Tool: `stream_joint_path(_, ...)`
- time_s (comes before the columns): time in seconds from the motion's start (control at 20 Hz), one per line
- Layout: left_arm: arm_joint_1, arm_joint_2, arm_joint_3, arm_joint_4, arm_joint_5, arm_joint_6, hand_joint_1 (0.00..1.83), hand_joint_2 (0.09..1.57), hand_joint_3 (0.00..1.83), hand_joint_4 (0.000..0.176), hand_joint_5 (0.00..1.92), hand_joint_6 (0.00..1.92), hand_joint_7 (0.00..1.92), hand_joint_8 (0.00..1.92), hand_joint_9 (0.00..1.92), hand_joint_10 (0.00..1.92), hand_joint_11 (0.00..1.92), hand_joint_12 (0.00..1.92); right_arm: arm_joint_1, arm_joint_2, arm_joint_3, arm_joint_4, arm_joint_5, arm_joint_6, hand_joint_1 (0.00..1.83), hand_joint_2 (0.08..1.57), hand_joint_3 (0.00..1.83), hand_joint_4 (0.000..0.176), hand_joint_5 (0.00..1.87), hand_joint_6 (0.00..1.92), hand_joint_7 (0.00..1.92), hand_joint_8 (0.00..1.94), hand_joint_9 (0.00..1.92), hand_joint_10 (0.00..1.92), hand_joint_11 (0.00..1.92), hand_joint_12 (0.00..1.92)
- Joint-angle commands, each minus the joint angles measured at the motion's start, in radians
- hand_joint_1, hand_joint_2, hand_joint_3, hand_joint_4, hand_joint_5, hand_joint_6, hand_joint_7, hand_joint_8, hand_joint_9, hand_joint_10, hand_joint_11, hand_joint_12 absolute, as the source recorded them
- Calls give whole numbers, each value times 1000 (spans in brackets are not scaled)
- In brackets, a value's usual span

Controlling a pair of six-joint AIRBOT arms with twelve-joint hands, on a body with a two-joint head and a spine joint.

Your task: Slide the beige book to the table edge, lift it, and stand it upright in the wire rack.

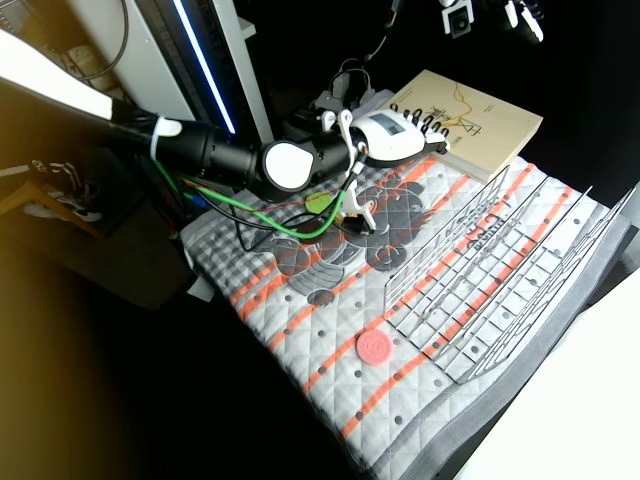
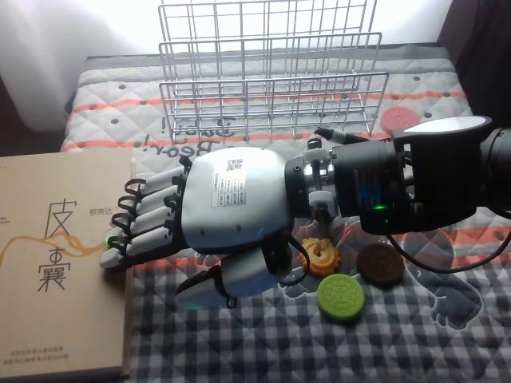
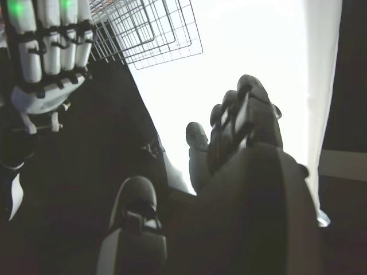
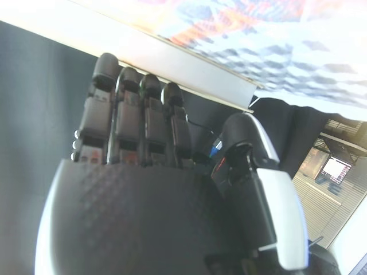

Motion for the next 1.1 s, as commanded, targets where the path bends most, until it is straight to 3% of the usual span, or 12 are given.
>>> stream_joint_path(0.0, -5, 2, 3, -13, -128, -7, 270, 1238, 1, 80, 385, 1, 199, 0, 143, 0, 0, 167, 17, -6, -4, 45, 60, 3, 99, 1431, 0, 0, 253, 0, 250, 0, 228, 1, 156, 553)
stream_joint_path(0.3, -5, 1, 1, -16, -128, -11, 269, 1250, 2, 68, 390, 2, 201, 3, 144, 2, 0, 173, 53, 35, -39, 71, 64, 3, 102, 1432, 0, 0, 239, 3, 225, 2, 219, 2, 72, 570)
stream_joint_path(0.4, -5, 1, 0, -19, -128, -12, 272, 1252, 2, 64, 386, 0, 196, 0, 141, 1, 0, 180, 54, 56, -46, 100, 86, 2, 181, 1427, 0, 0, 256, 6, 234, 4, 215, 3, 4, 529)
stream_joint_path(0.5, -5, 1, 0, -20, -128, -14, 255, 1251, 1, 71, 384, 0, 199, 0, 146, 1, 0, 211, 56, 69, -53, 116, 97, -6, 107, 1428, 0, 0, 209, 2, 187, 2, 153, 2, 0, 417)
stream_joint_path(0.7, -5, -4, -1, -23, -128, -16, 298, 1247, 0, 70, 399, 1, 202, 0, 155, 1, 0, 234, 57, 113, -80, 187, 149, -48, 71, 1430, 6, 0, 169, 1, 157, 1, 112, 1, 0, 577)
stream_joint_path(0.8, -5, -5, 1, -31, -128, -28, 311, 1248, 0, 69, 389, 0, 197, 0, 150, 2, 0, 145, 57, 159, -104, 231, 176, -77, 199, 1420, 0, 0, 257, 8, 251, 10, 213, 13, 0, 710)
stream_joint_path(0.85, -5, -5, 6, -36, -128, -39, 300, 1240, 0, 79, 382, 0, 202, 1, 158, 3, 0, 111, 57, 197, -124, 264, 190, -101, 214, 1414, 0, 0, 250, 2, 247, 2, 213, 4, 0, 796)
stream_joint_path(0.9, -5, -6, 9, -42, -128, -44, 320, 1243, 0, 50, 371, 0, 203, 0, 168, 2, 0, 154, 57, 224, -138, 284, 197, -118, 202, 1415, 1, 0, 236, 0, 224, 1, 191, 1, 0, 780)
stream_joint_path(0.95, -4, -9, 14, -68, -128, -54, 327, 1192, 0, 48, 370, 0, 214, 2, 201, 6, 0, 457, 57, 276, -163, 328, 205, -154, 251, 1400, 0, 0, 246, 3, 236, 5, 212, 8, 0, 719)
stream_joint_path(1.0, -2, -17, 23, -92, -128, -72, 368, 1169, 0, 21, 378, 1, 226, 2, 225, 8, 0, 647, 56, 316, -184, 369, 214, -185, 278, 1389, 0, 0, 247, 3, 246, 6, 226, 10, 0, 743)
stream_joint_path(1.05, 9, -32, 43, -115, -127, -118, 488, 1131, 0, 19, 380, 1, 238, 3, 238, 7, 0, 709, 47, 358, -204, 421, 225, -211, 247, 1388, 0, 0, 226, 6, 232, 4, 209, 5, 0, 650)
